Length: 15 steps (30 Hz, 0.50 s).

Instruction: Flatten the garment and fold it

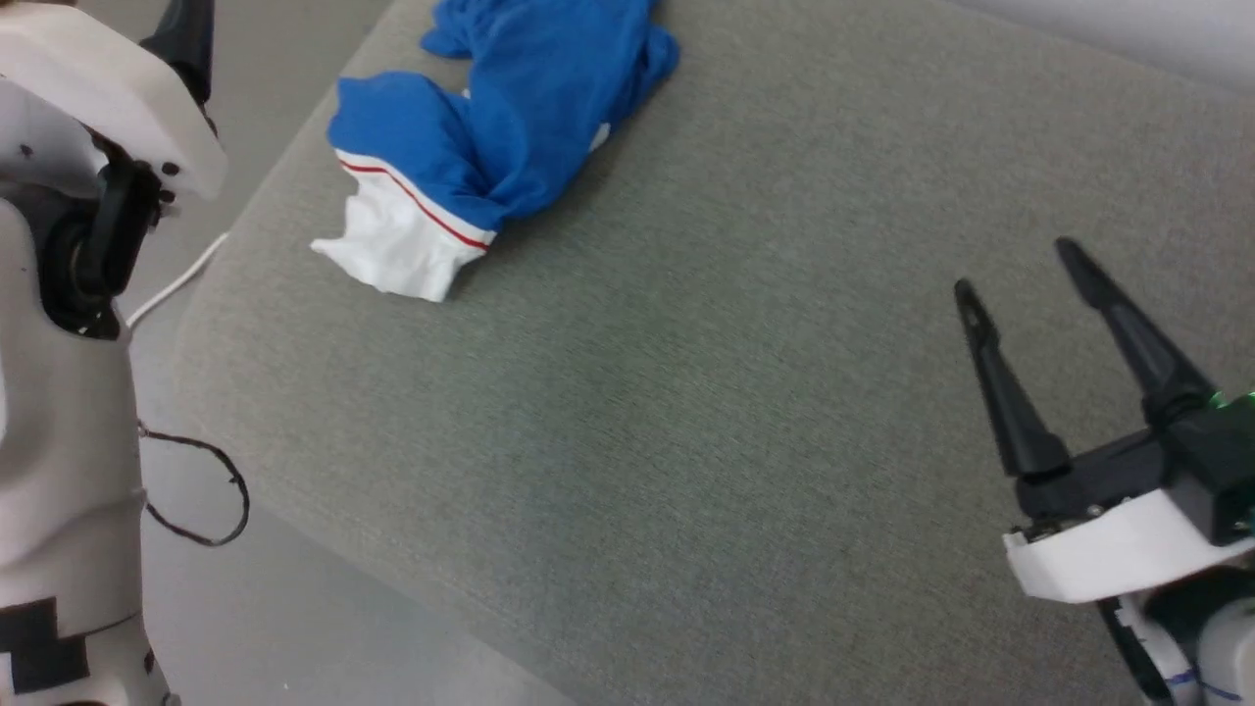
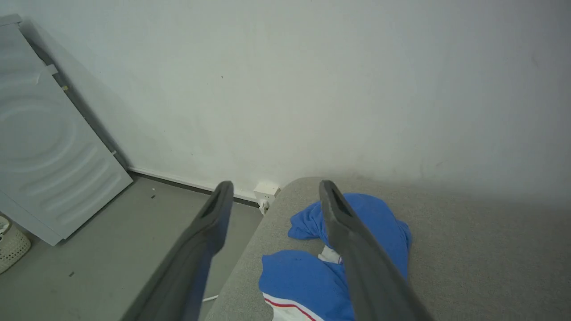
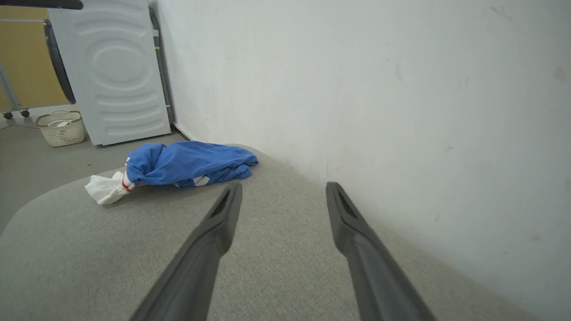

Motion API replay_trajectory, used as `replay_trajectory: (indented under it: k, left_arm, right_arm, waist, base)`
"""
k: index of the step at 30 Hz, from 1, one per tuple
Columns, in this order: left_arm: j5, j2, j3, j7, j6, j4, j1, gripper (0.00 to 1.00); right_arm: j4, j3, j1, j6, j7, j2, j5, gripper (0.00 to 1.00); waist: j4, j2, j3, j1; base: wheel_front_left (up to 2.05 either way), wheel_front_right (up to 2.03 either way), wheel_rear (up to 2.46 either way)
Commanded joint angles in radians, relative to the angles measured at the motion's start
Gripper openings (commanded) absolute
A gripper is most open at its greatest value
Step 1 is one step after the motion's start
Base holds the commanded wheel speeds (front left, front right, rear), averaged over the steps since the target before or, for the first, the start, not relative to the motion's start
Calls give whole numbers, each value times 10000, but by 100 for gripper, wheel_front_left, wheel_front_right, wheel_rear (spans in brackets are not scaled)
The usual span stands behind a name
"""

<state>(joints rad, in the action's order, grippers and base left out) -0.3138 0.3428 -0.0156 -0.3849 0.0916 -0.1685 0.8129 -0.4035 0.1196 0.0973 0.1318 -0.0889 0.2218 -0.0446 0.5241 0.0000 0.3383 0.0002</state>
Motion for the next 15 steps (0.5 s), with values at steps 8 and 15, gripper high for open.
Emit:
replay_trajectory:
  k: [8, 15]
  left_arm:
    - [-621, -94, -201, -380, 12, -1381, 447, 100]
    - [-1087, -460, -375, -361, -150, -2312, 433, 100]
  right_arm:
    - [-1131, -379, 321, -11, -574, 403, -138, 100]
    - [-1571, -506, 438, -11, -805, 570, -237, 100]
  waist:
    - [-1183, 0, 1891, -2]
    - [-1459, 0, 2561, -2]
  base:
    - [0, 0, 0]
    - [0, 0, 0]
